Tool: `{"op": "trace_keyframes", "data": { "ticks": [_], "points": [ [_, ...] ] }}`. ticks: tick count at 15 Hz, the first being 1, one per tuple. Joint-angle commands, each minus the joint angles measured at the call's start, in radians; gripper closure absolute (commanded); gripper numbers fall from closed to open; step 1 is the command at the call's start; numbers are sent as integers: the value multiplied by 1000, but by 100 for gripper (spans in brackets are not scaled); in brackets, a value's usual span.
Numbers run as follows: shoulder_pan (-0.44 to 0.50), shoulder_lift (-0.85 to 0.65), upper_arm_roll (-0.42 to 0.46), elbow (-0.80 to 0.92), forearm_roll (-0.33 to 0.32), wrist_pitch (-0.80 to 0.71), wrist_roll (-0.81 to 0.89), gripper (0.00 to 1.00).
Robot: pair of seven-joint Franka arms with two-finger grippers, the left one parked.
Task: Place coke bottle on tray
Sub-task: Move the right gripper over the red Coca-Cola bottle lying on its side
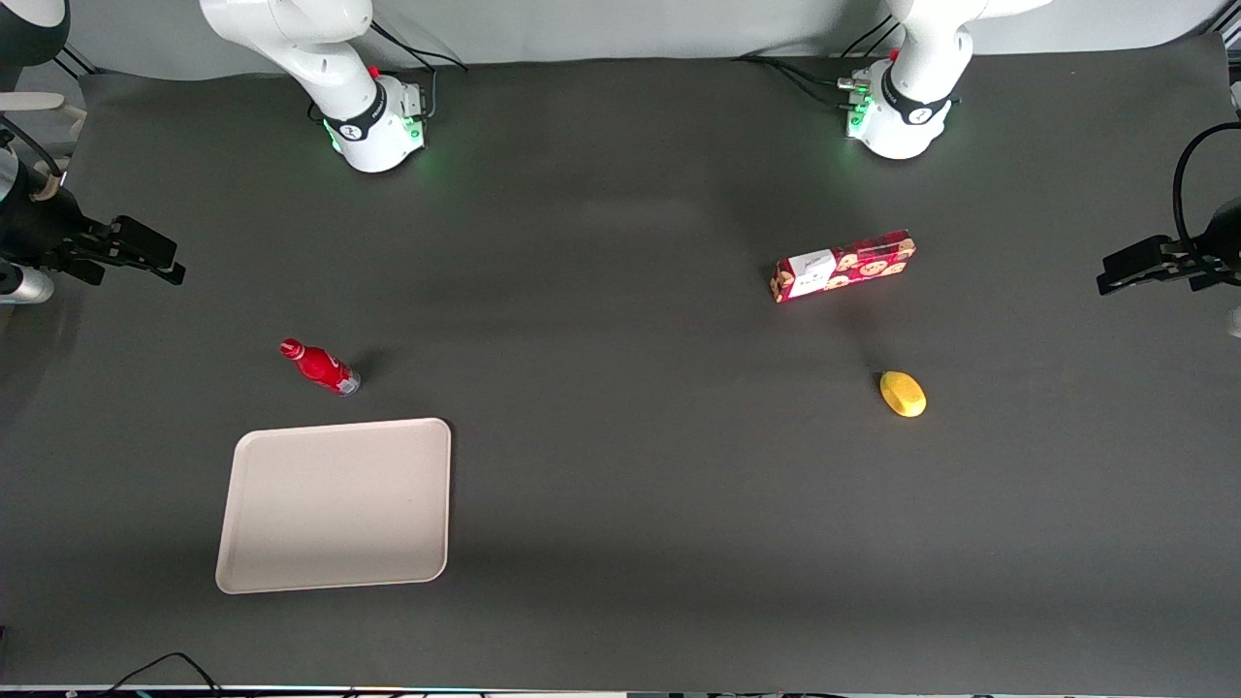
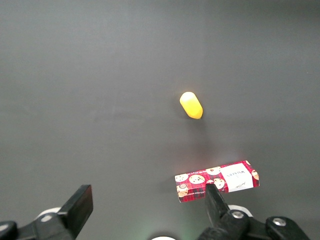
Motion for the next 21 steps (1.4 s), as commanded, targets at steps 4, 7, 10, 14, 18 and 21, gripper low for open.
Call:
{"op": "trace_keyframes", "data": {
  "ticks": [4,7,10,14,18,21],
  "points": [
    [7,14,-3,3,-11,12,-12,0],
    [5,61,-3,-15,-1,50,-12,0],
    [-3,107,-6,-84,5,157,-12,0],
    [-3,74,-6,-337,5,397,-19,0],
    [5,60,-3,-498,2,500,-25,0],
    [7,66,-3,-578,-1,599,-29,0]
  ]
}}
